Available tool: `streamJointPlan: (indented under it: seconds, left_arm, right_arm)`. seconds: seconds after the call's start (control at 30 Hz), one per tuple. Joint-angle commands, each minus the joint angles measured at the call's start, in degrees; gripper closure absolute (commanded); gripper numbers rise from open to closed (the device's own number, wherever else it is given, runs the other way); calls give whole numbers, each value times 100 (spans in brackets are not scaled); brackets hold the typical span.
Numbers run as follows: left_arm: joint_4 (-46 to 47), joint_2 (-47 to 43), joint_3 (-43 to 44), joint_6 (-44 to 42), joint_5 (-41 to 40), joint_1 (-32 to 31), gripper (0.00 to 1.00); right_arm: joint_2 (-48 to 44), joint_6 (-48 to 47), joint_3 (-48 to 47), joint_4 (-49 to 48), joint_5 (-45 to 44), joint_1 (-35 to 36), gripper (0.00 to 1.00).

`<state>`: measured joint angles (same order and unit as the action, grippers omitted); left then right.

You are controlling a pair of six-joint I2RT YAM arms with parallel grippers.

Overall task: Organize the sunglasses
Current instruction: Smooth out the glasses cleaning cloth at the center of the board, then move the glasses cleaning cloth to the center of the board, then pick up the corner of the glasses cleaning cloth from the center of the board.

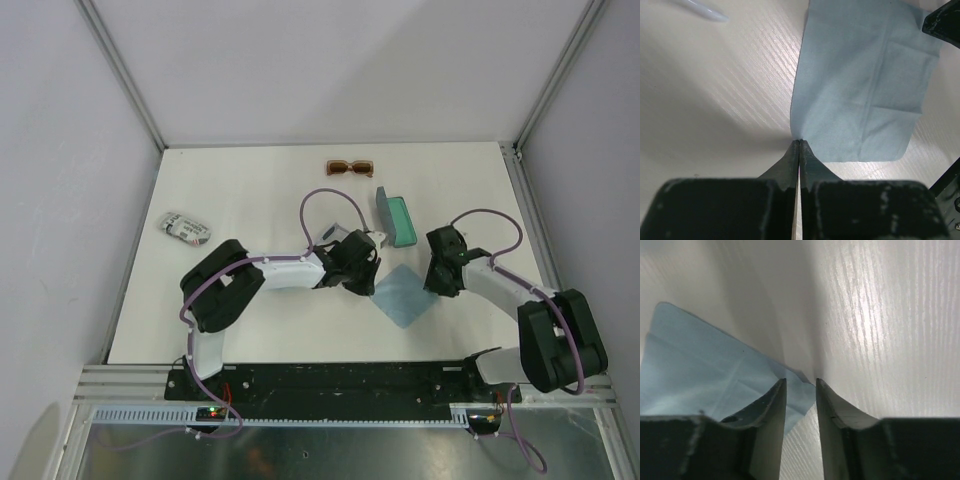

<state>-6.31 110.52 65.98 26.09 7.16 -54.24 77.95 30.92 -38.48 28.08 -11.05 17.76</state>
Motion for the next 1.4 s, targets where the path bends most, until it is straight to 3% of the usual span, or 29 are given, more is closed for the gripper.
streamJointPlan:
  seconds: [0.0, 0.13, 0.47, 0.9, 1.37]
  left_arm:
    - [-465, 86, -83, -300, -283, 153, 100]
    - [-502, -30, -74, -701, -169, 395, 100]
    - [-708, -11, 164, -1279, 87, 683, 100]
    - [-742, -27, 224, -1340, 70, 677, 100]
    - [-739, -31, 254, -1361, 90, 667, 100]
  right_arm:
    - [-348, -97, -9, 56, -139, -39, 61]
    - [-495, -267, -80, -144, 87, -81, 58]
    - [135, -532, -913, -590, 780, 6, 64]
    - [1380, -649, -1767, -966, 740, 419, 67]
    - [2275, -553, -2020, -1224, 604, 587, 70]
